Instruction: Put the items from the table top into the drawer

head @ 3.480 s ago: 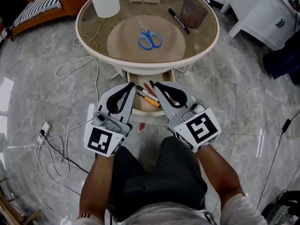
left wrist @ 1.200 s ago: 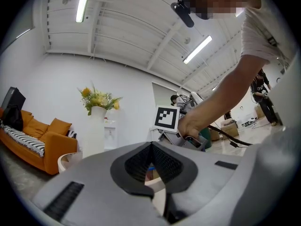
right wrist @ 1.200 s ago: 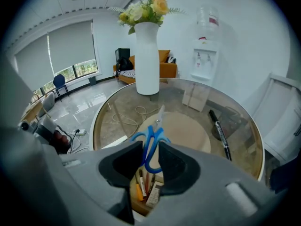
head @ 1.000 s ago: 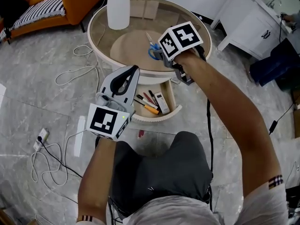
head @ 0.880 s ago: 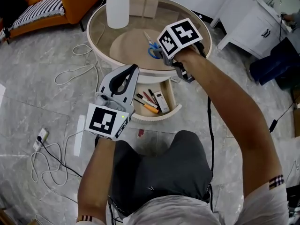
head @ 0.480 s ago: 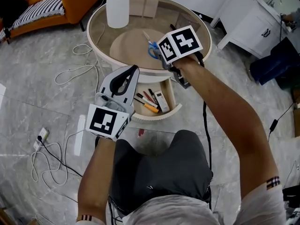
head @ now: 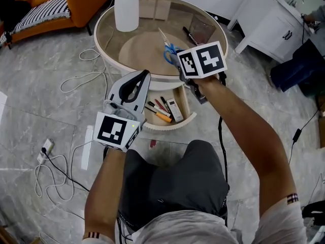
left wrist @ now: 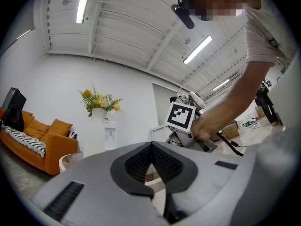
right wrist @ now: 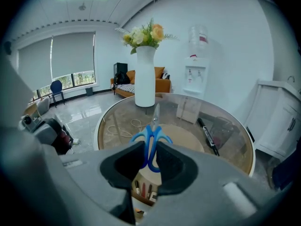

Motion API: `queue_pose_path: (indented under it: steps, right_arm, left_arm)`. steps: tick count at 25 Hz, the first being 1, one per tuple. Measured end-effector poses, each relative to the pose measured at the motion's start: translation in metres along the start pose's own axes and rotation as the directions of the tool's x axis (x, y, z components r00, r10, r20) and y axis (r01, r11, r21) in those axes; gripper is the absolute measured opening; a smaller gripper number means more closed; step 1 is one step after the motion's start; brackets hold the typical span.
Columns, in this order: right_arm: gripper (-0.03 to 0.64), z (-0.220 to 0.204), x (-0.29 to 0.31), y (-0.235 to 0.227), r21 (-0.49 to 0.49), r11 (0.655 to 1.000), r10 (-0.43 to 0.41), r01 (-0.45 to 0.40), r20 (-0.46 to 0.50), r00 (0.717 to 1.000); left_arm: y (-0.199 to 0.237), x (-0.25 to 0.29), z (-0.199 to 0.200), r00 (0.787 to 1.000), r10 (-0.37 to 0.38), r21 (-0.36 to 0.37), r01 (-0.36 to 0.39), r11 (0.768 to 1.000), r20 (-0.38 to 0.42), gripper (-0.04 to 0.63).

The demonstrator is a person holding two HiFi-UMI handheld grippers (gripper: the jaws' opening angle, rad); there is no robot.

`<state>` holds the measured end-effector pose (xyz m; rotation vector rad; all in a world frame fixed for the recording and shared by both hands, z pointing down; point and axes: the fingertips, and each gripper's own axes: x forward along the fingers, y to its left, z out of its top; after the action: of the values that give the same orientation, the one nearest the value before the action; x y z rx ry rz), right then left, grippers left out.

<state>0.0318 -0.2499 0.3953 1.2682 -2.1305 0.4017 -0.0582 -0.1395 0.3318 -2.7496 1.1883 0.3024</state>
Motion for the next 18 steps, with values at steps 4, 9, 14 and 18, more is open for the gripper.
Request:
queue_pose_path:
  steps: [4,9,14,18]
  right_arm:
    - [0.08,0.004,-0.019,0.009,0.0,0.999,0.034,-0.034,0.06,0.998]
    - [0.08,0.005,-0.042,0.027,-0.021,0.996,0.086,-0.084,0.139,0.987]
    - [0.08,0.001,-0.064,0.042,-0.036,0.993,0.117,-0.112,0.207,0.971]
    - [0.08,-0.005,-0.081,0.049,-0.041,0.99,0.139,-0.133,0.252,0.958]
  left_arm:
    - [-0.002,0.004,0.005,1.0,0.005,0.0,-0.005,1.0,0.005,0.0]
    - [-0.007,0.006,0.007,1.0,0.013,0.003,-0.013,1.0,0.009,0.0]
    - [-0.014,0.003,0.008,1.0,0.022,0.006,-0.022,1.0,0.003,0.0]
    - [-0.018,-0.003,0.01,0.999,0.035,0.01,-0.035,0.999,0.005,0.0]
